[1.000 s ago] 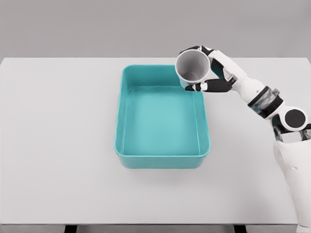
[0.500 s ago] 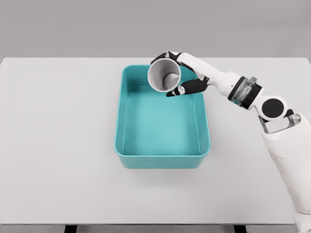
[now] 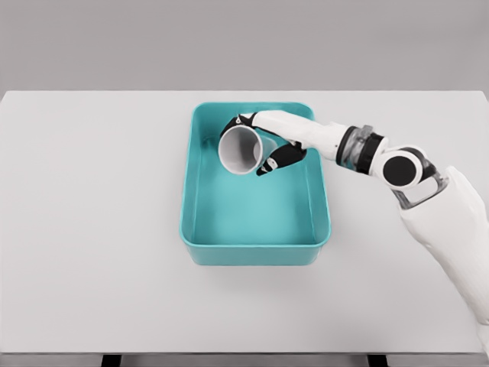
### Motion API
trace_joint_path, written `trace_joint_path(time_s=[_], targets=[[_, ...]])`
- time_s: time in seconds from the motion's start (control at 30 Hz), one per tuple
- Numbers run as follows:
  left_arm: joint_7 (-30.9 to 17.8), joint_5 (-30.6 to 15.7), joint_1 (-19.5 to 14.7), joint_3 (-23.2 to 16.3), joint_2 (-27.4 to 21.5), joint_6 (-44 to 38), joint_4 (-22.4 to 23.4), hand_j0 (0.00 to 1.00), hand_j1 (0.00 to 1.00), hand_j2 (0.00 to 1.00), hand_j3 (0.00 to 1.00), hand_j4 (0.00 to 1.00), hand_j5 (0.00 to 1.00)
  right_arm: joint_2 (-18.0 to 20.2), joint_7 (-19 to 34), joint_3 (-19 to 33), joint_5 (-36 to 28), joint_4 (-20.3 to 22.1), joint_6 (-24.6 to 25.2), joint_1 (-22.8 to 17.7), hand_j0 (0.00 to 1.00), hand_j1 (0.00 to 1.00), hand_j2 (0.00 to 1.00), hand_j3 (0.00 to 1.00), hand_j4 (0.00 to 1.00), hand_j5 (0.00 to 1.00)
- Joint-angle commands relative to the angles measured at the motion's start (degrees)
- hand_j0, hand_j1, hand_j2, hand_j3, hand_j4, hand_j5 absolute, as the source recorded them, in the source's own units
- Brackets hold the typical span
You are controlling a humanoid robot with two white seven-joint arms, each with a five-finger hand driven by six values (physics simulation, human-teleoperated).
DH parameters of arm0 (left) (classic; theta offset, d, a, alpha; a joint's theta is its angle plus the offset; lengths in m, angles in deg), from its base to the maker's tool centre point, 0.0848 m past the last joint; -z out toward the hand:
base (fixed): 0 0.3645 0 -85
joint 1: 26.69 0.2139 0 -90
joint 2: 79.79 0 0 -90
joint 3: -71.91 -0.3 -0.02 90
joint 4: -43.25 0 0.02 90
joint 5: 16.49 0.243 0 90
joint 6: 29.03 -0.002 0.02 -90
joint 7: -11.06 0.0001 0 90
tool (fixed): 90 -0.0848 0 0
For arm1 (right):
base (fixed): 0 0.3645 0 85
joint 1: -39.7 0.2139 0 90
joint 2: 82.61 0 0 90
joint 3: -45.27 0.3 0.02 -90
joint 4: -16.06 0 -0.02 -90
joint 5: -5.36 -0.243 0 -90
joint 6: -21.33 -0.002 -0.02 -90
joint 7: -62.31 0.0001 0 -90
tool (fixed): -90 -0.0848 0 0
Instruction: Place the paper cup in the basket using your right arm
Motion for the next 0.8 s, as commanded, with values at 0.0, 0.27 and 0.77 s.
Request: trace_joint_path(time_s=[0.0,0.27,0.77], targets=[[-0.01,-0.02,0.0,0.01,0.0,0.0,-0.01,1.0,1.0,1.0,1.0,1.0,1.0,0.82,-0.02,-2.34,0.53,0.01,0.75,0.17,0.64,0.64,0.64,0.64,0.64,0.64],[-0.01,-0.02,0.0,0.01,0.0,0.0,-0.01,1.0,1.0,1.0,1.0,1.0,1.0,1.34,-0.02,-6.65,4.14,-0.08,5.32,3.16,0.96,0.96,0.96,0.96,0.96,0.96],[-0.01,-0.02,0.0,0.01,0.0,0.0,-0.01,1.0,1.0,1.0,1.0,1.0,1.0,7.85,-0.02,10.92,-10.53,7.83,9.97,-3.95,1.0,1.0,1.0,1.0,1.0,1.0]])
